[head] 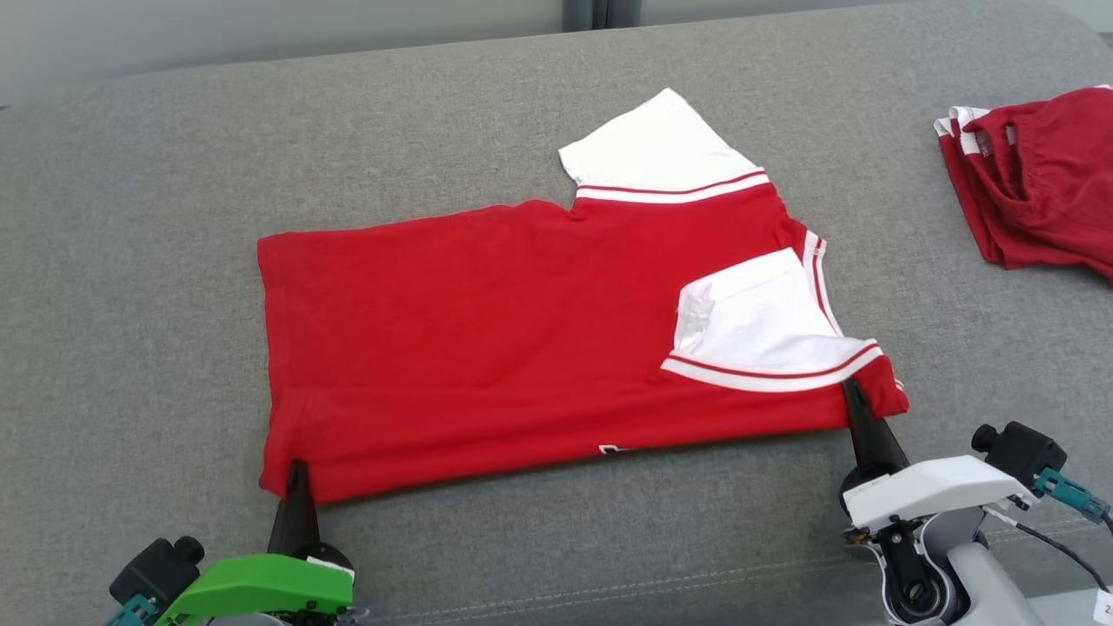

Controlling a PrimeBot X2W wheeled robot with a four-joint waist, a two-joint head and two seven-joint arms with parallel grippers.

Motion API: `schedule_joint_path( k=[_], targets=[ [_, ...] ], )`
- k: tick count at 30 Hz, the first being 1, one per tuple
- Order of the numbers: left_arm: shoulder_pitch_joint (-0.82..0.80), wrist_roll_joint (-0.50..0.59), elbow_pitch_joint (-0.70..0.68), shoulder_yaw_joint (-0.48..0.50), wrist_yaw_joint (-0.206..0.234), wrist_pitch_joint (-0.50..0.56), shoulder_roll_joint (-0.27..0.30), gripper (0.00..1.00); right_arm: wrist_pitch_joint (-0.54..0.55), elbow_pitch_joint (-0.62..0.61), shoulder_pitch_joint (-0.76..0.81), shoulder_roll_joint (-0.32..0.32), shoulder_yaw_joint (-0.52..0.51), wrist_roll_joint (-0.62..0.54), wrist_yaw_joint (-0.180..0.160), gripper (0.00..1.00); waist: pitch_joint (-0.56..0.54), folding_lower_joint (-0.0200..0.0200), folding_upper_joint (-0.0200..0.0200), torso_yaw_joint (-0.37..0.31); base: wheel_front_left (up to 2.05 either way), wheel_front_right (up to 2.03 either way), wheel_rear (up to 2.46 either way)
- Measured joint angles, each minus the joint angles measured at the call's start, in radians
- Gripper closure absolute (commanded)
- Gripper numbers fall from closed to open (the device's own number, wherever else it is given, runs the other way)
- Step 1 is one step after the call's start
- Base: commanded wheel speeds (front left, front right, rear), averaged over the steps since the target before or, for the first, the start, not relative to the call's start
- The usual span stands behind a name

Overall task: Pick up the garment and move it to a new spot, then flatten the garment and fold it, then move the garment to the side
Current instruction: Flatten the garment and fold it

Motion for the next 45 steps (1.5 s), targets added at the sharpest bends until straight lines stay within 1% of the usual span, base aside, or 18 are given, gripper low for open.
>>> schedule_joint_path(
  k=[7,15,16,17,18,19,20,21,22,25,29,35,40,45],
  targets=[
    [0.006,0.0,0.059,0.007,0.041,-0.018,-0.008,1.0,0.021,0.016,0.009,0.028,-0.022,-0.033,0.001,1.0,0.015,0.0,0.0,-0.019,0.0,0.0,0.0],
    [0.006,-0.002,0.093,-0.002,0.045,-0.031,-0.017,1.0,0.019,0.067,-0.007,0.046,-0.029,-0.057,0.001,1.0,0.019,0.0,0.0,-0.014,0.0,0.0,0.0],
    [0.006,-0.004,0.097,-0.003,0.045,-0.033,-0.017,1.0,0.017,0.073,-0.008,0.047,-0.029,-0.059,0.001,0.87,0.018,0.0,0.0,-0.013,0.0,0.0,0.0],
    [0.006,-0.004,0.1,-0.004,0.044,-0.035,-0.018,1.0,0.013,0.079,-0.009,0.048,-0.03,-0.064,0.001,0.87,0.018,0.0,0.0,-0.013,0.0,0.0,0.0],
    [0.006,-0.004,0.101,-0.006,0.044,-0.036,-0.018,0.96,0.012,0.083,-0.009,0.048,-0.03,-0.066,0.001,0.71,0.017,0.0,0.0,-0.013,0.0,0.0,0.0],
    [0.006,-0.004,0.103,-0.006,0.044,-0.04,-0.018,0.71,0.012,0.086,-0.009,0.048,-0.03,-0.067,0.001,0.51,0.016,0.0,0.0,-0.014,0.0,0.0,0.0],
    [0.007,-0.004,0.104,-0.005,0.043,-0.04,-0.018,0.56,0.011,0.087,-0.009,0.047,-0.031,-0.068,0.001,0.16,0.015,0.0,0.0,-0.015,0.0,0.0,0.0],
    [0.011,0.002,0.104,-0.005,0.042,-0.043,-0.015,0.02,0.01,0.084,-0.005,0.045,-0.032,-0.067,0.001,0.0,0.013,0.0,0.0,-0.019,0.0,0.0,0.0],
    [0.016,0.008,0.104,-0.006,0.042,-0.043,-0.01,0.0,0.009,0.083,0.001,0.042,-0.034,-0.068,0.001,0.0,0.012,0.0,0.0,-0.021,0.0,0.0,0.0],
    [0.038,0.02,0.097,-0.006,0.042,-0.049,0.005,0.0,0.003,0.075,0.021,0.028,-0.046,-0.069,0.0,0.0,0.007,0.0,0.0,-0.027,0.0,0.0,0.0],
    [0.063,0.032,0.072,-0.002,0.053,-0.052,0.018,0.0,0.002,0.049,0.056,0.015,-0.069,-0.069,0.0,0.0,-0.001,0.0,0.0,-0.036,0.0,0.0,0.0],
    [0.107,0.084,0.003,0.022,0.089,-0.056,0.062,0.0,-0.005,-0.02,0.093,-0.008,-0.125,-0.086,0.0,0.0,-0.017,0.0,0.0,-0.046,0.0,0.0,0.0],
    [0.1,0.145,-0.061,0.024,0.11,-0.059,0.117,0.0,0.015,-0.096,0.093,-0.014,-0.157,-0.13,0.0,0.0,-0.036,0.0,0.0,-0.048,0.0,0.0,0.0],
    [0.007,0.21,-0.099,-0.018,0.118,0.011,0.198,0.0,0.066,-0.168,0.085,-0.015,-0.168,-0.18,0.0,0.0,-0.043,0.0,0.0,-0.039,0.0,0.0,0.0]
  ],
)
